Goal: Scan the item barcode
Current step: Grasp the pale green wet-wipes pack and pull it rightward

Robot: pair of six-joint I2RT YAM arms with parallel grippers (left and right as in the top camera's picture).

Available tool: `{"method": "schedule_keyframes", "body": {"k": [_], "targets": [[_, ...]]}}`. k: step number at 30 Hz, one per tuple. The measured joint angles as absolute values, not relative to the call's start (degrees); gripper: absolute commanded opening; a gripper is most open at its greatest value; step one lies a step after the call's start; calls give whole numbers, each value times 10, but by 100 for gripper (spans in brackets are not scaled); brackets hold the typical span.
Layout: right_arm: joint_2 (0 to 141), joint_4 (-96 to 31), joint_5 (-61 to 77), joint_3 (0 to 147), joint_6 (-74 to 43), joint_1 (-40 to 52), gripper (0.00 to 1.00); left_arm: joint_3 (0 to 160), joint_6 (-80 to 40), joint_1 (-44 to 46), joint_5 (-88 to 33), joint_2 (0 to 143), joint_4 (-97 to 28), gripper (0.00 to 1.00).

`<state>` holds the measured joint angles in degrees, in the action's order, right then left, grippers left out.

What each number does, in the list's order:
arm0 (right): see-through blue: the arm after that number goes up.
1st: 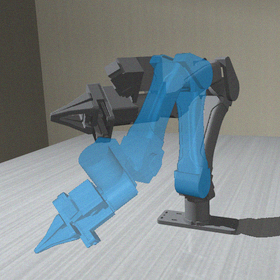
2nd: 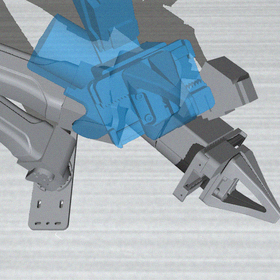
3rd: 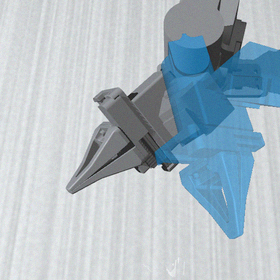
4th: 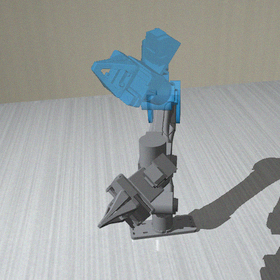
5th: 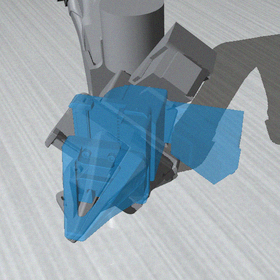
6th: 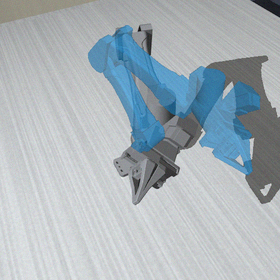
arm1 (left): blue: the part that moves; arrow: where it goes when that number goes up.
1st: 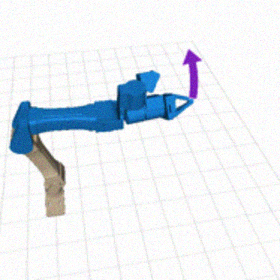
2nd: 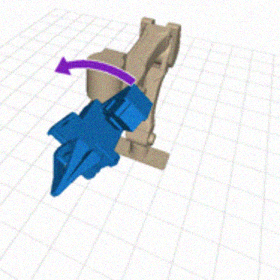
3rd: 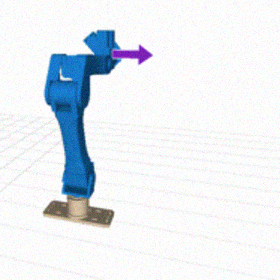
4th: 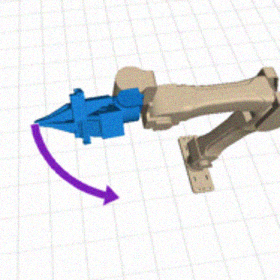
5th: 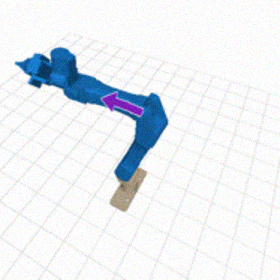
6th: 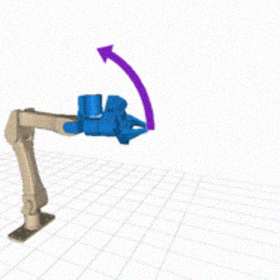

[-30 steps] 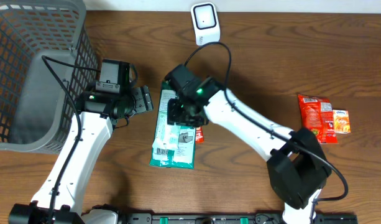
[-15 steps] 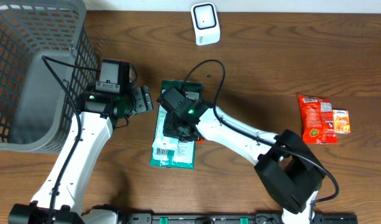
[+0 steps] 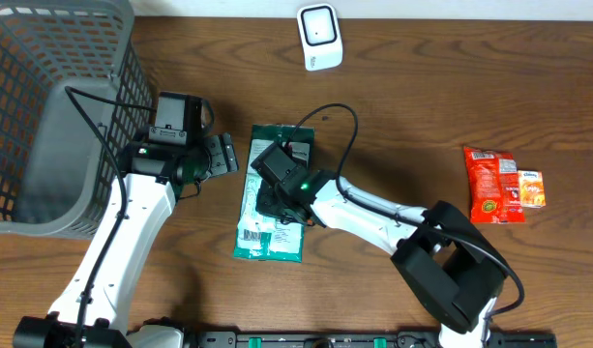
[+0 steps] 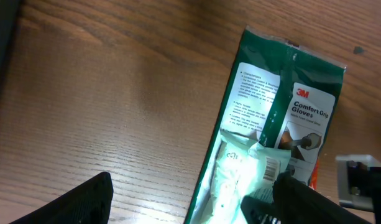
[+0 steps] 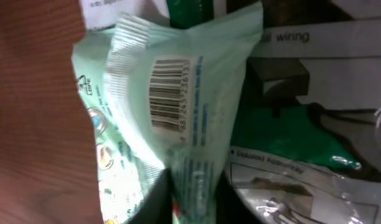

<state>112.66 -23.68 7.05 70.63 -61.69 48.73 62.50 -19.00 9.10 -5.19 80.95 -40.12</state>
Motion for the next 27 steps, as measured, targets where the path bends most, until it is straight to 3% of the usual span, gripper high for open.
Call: {"method": "schedule_keyframes", "body": {"k": [12, 20, 27], "targets": [[1085, -252, 77, 689, -512, 473, 1, 625, -190, 91, -52, 809, -401, 83], [965, -332, 64, 687, -265, 423, 1, 625, -190, 91, -52, 809, -401, 83], [950, -456, 9, 687, -45, 375, 2, 625, -190, 91, -52, 809, -401, 83]]}}
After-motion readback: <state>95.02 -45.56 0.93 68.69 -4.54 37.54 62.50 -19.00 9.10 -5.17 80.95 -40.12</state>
